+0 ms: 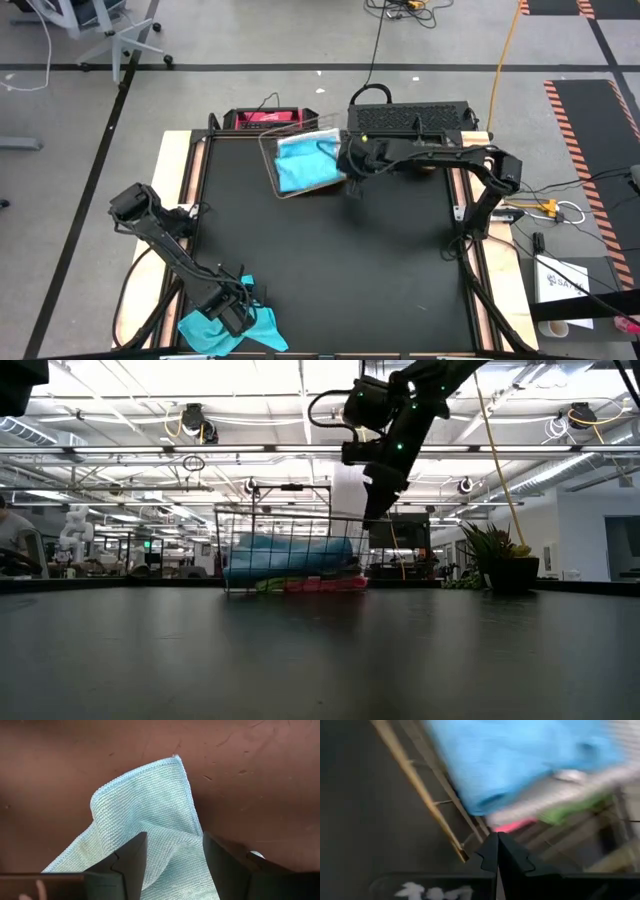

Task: Fold microfiber towels
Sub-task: Adjust the wire basket, then fold the light blue microfiber cloth in quarters

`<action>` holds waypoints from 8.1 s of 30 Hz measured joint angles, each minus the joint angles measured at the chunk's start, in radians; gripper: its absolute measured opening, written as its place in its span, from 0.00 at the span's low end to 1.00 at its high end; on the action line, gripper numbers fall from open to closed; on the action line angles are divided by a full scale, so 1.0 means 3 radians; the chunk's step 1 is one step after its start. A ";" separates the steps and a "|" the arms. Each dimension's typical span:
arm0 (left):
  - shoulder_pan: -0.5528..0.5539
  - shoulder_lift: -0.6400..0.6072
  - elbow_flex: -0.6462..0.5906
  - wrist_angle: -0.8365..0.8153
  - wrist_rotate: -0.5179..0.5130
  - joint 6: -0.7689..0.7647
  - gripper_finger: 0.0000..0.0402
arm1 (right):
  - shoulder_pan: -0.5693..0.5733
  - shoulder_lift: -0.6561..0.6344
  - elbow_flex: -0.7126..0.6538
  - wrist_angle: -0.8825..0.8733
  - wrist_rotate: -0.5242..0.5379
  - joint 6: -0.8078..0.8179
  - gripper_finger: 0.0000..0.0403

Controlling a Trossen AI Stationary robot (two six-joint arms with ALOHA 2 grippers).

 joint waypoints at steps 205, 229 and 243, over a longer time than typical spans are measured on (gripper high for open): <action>0.1068 0.0512 -0.0033 0.0134 -0.0554 0.1839 0.04 | 0.1257 -0.1074 -0.1333 0.2294 0.0364 0.0765 0.00; 0.1791 -0.0210 -0.0344 -0.0478 -0.0166 0.2880 0.51 | 0.1257 -0.1073 -0.1334 0.2288 0.0365 0.0773 0.00; 0.1794 -0.0229 -0.0986 0.0482 0.0276 0.2902 0.57 | 0.1257 -0.1073 -0.1334 0.2289 0.0377 0.0859 0.00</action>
